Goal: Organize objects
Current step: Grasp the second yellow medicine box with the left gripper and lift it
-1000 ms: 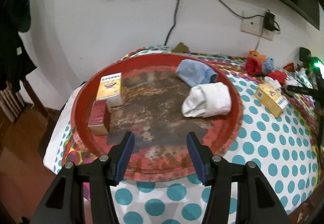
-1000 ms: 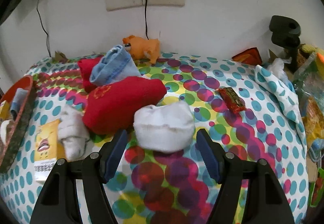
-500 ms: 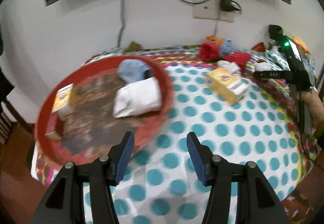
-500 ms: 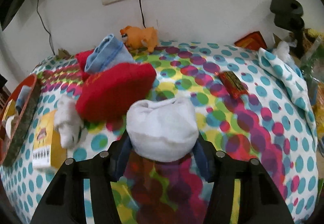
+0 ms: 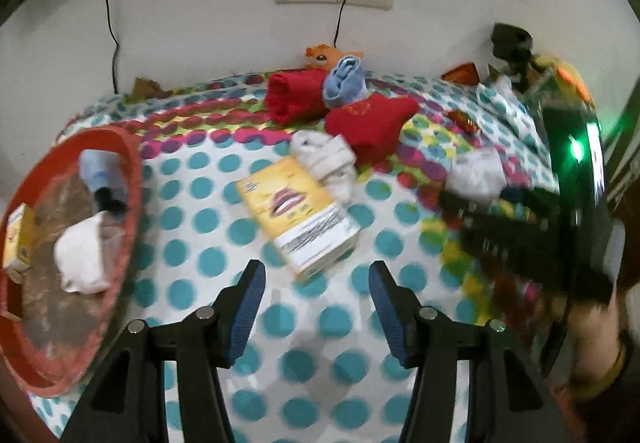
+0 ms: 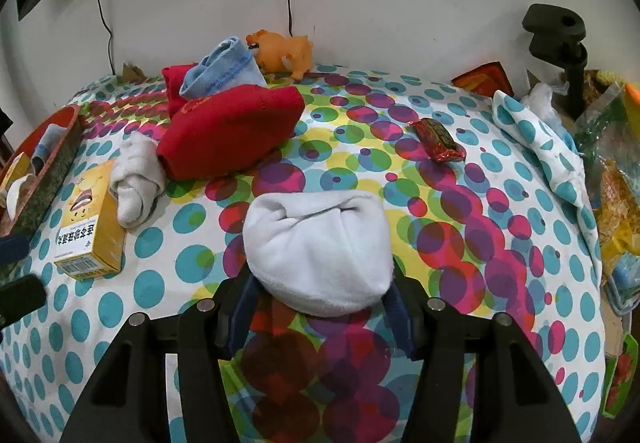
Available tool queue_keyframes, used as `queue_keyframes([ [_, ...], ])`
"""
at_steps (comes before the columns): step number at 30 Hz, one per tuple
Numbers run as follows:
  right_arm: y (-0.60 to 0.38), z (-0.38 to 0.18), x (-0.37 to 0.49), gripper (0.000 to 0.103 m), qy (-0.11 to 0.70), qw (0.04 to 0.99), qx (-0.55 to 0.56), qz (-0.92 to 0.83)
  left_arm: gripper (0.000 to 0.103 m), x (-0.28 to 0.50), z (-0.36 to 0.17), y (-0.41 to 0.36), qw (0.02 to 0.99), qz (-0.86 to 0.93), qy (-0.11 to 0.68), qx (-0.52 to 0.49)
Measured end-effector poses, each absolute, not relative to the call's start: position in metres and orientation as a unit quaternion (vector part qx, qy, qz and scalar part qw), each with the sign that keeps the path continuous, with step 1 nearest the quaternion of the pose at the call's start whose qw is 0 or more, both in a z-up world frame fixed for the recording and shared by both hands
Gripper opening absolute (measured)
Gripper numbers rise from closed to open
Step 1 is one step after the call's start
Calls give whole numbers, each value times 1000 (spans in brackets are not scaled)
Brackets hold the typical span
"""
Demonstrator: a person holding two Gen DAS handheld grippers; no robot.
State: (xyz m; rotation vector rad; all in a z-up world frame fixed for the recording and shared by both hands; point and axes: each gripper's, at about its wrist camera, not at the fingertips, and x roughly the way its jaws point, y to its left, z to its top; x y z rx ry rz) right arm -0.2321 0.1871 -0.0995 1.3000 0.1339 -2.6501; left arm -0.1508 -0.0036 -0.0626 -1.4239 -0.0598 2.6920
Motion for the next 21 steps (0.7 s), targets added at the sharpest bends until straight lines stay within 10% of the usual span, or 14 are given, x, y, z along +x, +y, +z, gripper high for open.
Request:
queue_keyframes([
  [21,188,-99,-231,60,30,112,438,-892,56,-205,-82,12,-76,868,-8,-490],
])
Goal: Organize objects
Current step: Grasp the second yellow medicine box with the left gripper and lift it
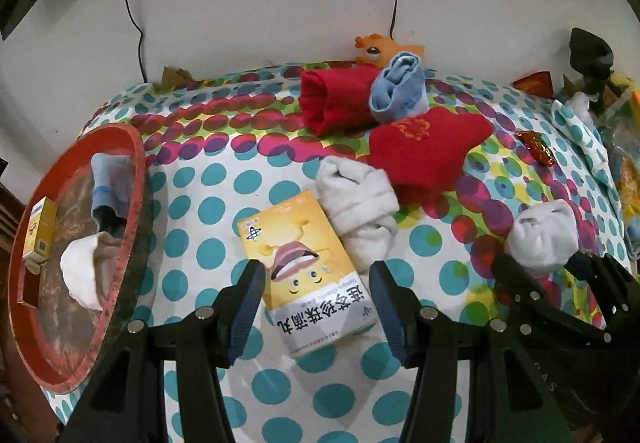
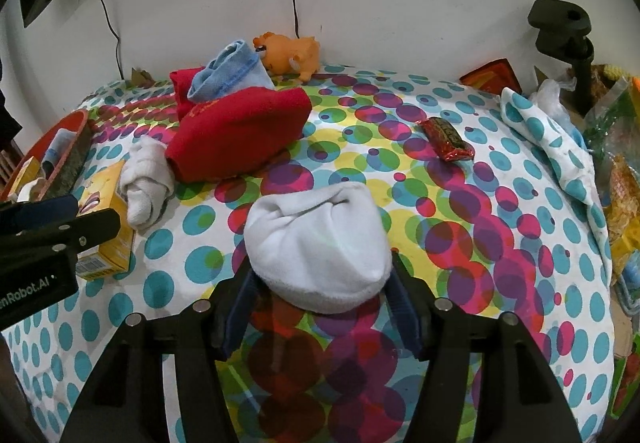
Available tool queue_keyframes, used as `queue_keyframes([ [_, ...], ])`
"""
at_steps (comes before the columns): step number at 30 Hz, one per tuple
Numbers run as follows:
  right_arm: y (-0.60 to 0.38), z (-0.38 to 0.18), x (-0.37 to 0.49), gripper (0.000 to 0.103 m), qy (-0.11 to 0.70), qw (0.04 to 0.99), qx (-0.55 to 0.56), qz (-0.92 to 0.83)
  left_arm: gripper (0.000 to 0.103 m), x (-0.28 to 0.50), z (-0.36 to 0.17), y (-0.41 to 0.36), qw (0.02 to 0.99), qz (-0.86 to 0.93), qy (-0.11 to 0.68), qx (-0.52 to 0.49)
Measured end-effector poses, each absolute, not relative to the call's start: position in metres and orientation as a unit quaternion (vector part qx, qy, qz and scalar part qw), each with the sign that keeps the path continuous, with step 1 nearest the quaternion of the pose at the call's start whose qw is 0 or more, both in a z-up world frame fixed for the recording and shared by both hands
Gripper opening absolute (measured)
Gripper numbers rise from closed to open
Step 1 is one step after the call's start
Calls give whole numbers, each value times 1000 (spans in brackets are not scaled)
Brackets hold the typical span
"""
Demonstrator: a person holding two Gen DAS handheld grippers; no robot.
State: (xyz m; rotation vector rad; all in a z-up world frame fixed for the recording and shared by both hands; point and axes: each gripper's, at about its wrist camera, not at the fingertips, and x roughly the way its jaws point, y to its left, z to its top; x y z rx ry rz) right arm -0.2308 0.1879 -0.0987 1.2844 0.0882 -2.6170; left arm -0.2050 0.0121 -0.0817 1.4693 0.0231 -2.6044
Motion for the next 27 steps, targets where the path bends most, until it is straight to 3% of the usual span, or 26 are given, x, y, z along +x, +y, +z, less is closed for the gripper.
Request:
queue_keyframes([
  [22,196,-97,-231,60,-4,129,435,-891,56,-210,-85,2,93,-849,18,520],
  [25,197,-97,-232,60,-5,130,435,-891,64,-213,-91,0,86,-844,28,529],
  [27,197,-97,-231,60,-6,130,435,-891,64,-216,-98,-4,88,-837,42,539],
])
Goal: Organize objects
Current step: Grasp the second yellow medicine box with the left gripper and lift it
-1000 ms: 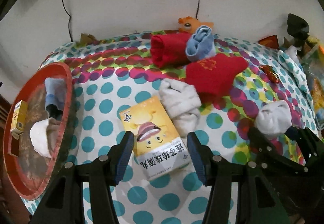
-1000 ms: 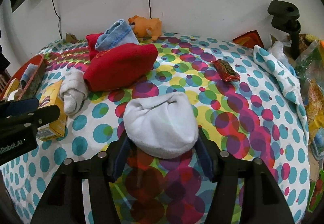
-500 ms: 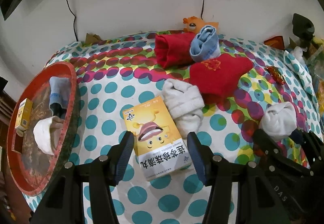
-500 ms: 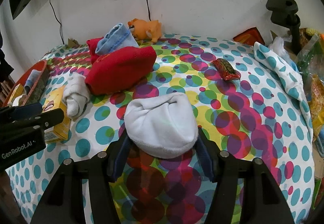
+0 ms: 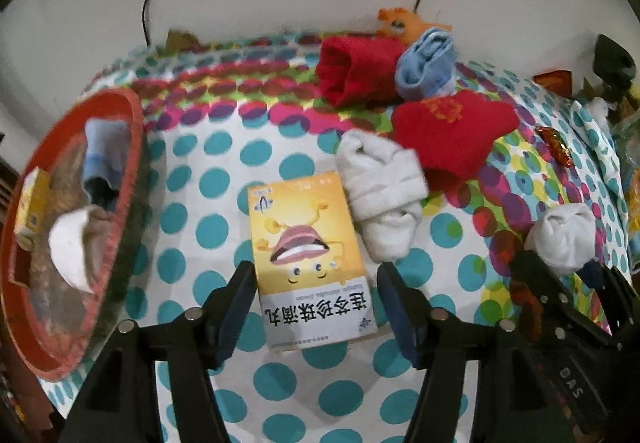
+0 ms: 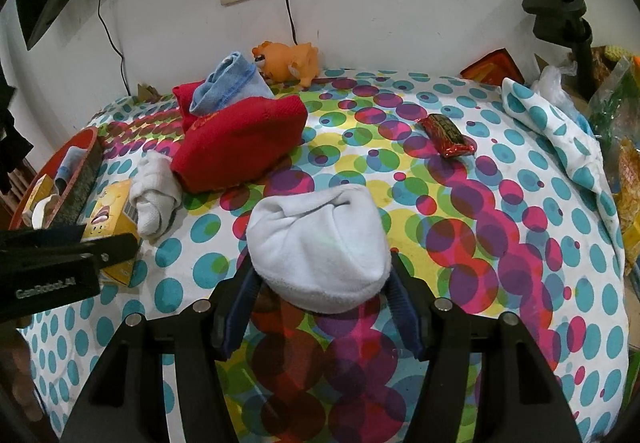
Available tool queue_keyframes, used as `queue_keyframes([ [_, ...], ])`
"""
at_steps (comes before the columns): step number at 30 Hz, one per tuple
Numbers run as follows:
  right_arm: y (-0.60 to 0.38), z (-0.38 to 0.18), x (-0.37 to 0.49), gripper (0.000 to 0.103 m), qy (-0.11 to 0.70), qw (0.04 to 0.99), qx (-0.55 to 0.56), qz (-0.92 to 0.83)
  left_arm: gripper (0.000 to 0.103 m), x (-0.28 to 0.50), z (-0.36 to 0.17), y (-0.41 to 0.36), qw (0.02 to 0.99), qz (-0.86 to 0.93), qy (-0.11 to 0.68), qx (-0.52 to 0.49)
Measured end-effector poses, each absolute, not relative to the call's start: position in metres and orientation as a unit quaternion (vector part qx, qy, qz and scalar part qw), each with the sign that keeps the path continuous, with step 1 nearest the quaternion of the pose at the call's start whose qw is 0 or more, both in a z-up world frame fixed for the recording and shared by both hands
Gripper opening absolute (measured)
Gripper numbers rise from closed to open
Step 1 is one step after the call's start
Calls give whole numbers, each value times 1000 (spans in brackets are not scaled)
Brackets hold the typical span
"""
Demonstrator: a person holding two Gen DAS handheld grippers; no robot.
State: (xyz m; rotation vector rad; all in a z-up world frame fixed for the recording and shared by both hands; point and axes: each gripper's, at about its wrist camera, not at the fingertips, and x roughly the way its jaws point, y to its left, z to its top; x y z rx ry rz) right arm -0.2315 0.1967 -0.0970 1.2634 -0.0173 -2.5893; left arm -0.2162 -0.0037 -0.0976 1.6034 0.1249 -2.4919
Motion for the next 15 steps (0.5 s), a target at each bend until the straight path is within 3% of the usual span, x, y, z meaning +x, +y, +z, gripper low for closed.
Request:
queue_keyframes([
  [10,196,-97,-232,60,-4,129,435,-891,64,-217,-105,-5,84,-849,31,521],
  [15,196,-97,-232,60,-2,128,435,-891,56,-214,-105,-6,74,-857,32,508],
])
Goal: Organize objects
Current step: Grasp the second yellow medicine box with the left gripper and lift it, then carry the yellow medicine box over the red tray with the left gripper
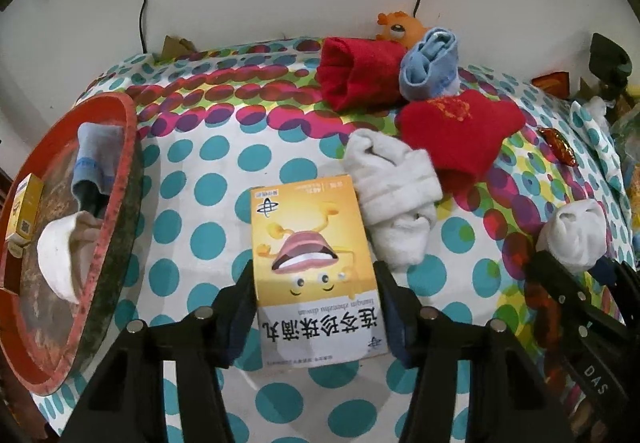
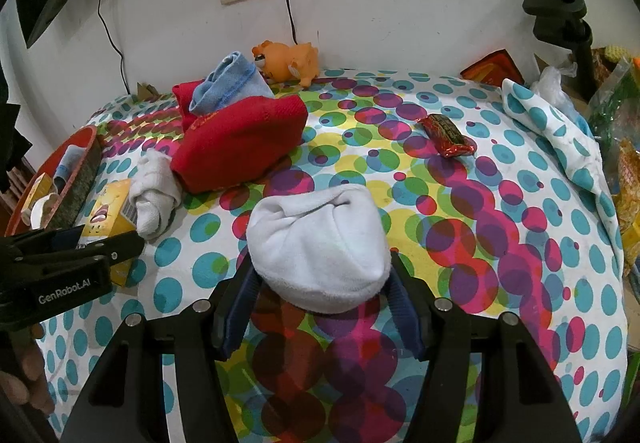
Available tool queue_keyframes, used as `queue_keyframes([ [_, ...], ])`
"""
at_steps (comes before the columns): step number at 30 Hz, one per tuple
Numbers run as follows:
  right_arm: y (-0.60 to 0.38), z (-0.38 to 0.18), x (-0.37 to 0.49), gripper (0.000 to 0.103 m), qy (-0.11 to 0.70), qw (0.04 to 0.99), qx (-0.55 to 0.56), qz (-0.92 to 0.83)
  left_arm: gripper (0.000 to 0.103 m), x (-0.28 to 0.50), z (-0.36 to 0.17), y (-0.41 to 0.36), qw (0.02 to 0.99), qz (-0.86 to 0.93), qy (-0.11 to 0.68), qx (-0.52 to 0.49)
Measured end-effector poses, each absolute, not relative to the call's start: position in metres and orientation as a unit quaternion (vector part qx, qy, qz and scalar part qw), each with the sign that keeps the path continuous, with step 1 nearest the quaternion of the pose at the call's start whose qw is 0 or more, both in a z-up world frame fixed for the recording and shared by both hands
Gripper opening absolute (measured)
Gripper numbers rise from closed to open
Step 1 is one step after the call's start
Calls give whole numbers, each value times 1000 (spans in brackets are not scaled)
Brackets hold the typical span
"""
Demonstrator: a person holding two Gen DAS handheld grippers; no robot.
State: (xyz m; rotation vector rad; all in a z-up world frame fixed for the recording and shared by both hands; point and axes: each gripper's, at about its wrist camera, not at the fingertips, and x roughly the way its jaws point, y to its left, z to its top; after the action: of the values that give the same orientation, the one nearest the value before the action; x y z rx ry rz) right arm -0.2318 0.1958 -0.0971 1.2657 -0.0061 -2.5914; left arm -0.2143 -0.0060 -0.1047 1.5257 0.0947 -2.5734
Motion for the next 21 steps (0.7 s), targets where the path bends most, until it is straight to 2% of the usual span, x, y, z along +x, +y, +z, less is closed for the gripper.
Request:
queue_keyframes([
  [21,196,-97,-233,60,-4,127,435,-891,54,-184,-91,-13,45,-872,3,488],
])
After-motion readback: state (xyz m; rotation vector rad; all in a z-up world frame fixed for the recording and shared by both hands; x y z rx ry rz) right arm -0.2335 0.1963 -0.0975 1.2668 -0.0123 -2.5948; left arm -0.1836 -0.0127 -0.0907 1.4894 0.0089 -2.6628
